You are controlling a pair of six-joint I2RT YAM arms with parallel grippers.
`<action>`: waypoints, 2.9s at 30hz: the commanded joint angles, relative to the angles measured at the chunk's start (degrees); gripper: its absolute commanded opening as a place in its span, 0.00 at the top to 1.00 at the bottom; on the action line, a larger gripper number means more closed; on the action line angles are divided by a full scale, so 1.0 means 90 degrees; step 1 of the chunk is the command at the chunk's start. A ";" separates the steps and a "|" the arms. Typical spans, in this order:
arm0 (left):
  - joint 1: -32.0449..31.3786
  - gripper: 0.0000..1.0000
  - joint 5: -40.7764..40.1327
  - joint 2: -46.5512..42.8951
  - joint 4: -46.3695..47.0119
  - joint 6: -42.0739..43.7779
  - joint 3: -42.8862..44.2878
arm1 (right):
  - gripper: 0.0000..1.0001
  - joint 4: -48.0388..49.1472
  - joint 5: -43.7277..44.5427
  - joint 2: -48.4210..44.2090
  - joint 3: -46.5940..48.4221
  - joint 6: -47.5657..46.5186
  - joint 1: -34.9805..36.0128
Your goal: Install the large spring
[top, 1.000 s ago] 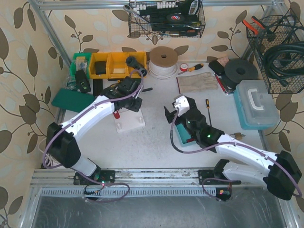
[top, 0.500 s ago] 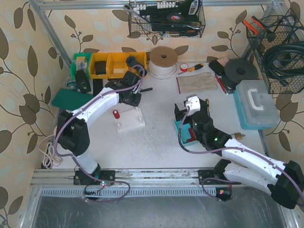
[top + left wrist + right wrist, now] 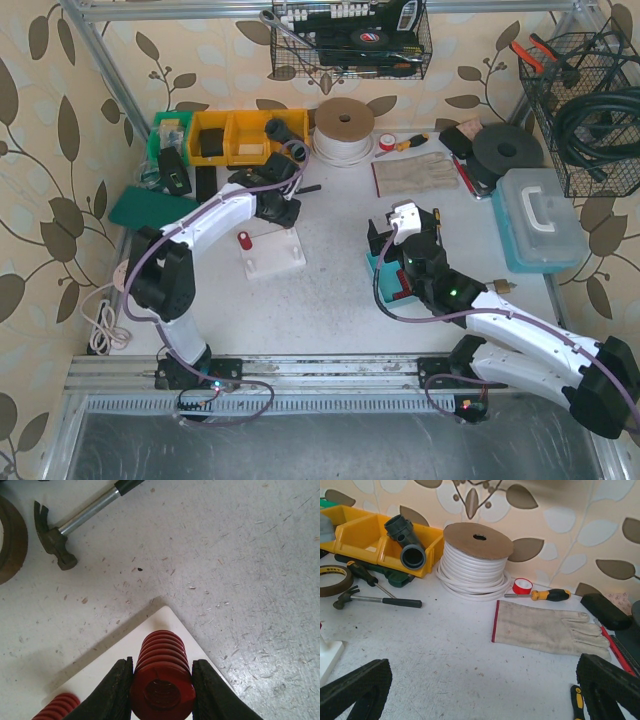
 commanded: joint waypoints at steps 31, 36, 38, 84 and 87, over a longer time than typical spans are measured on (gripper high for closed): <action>0.0051 0.24 0.0141 -0.0411 0.0511 -0.0117 -0.0019 | 0.00 -0.0531 0.0264 0.0043 0.0054 0.0872 -0.0359; 0.0053 0.22 0.0397 -0.1527 0.1725 -0.0358 -0.1130 | 0.09 -0.2569 -0.0916 0.0288 0.0739 0.1990 -0.0952; 0.0054 0.21 0.0721 -0.2101 0.2512 -0.0464 -0.1823 | 0.13 -0.3473 -0.1145 0.0408 0.1103 0.2199 -0.1007; -0.0699 0.21 -0.0249 -0.4904 0.4982 0.0107 -0.4980 | 0.67 -0.5370 -0.1961 0.4017 0.1973 0.2443 -0.1377; -0.0704 0.21 -0.0264 -0.4906 0.4987 0.0113 -0.4989 | 0.67 -0.5299 -0.1966 0.4099 0.1935 0.2465 -0.1383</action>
